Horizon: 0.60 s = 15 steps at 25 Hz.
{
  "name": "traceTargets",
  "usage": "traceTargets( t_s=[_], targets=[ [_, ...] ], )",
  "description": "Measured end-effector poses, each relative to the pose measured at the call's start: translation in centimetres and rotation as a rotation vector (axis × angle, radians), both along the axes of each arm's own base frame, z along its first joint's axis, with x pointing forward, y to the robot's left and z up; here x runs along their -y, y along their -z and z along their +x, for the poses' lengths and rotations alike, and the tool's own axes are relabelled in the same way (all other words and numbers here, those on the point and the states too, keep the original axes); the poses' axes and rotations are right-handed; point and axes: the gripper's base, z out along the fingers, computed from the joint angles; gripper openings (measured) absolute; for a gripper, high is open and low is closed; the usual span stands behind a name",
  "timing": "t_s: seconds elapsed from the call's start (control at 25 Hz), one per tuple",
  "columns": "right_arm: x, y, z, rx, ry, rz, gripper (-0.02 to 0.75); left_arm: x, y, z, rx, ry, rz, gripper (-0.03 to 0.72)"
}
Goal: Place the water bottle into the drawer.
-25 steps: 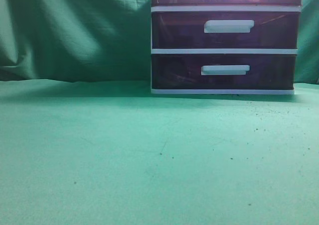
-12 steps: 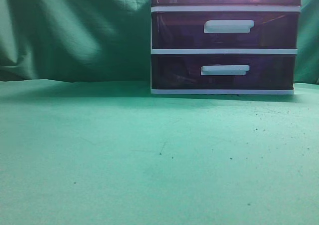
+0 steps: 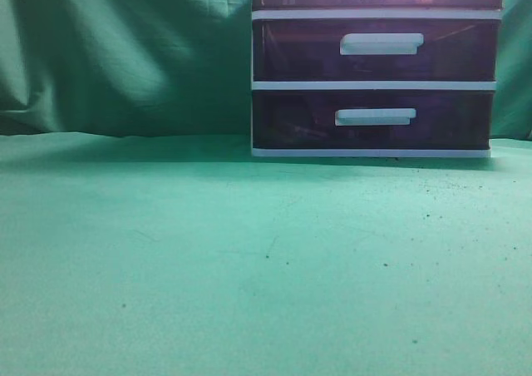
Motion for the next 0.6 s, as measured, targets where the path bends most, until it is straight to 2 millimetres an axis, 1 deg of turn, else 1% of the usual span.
traceTargets(
  t_s=[0.24,0.6],
  targets=[
    [0.00,0.00,0.00,0.000,0.000,0.000,0.000,0.43,0.00,0.00,-0.008,0.075,0.094,0.000],
    [0.00,0.00,0.00,0.000,0.000,0.000,0.000,0.50,-0.02,0.00,-0.006,0.082,0.095,0.000]
  ],
)
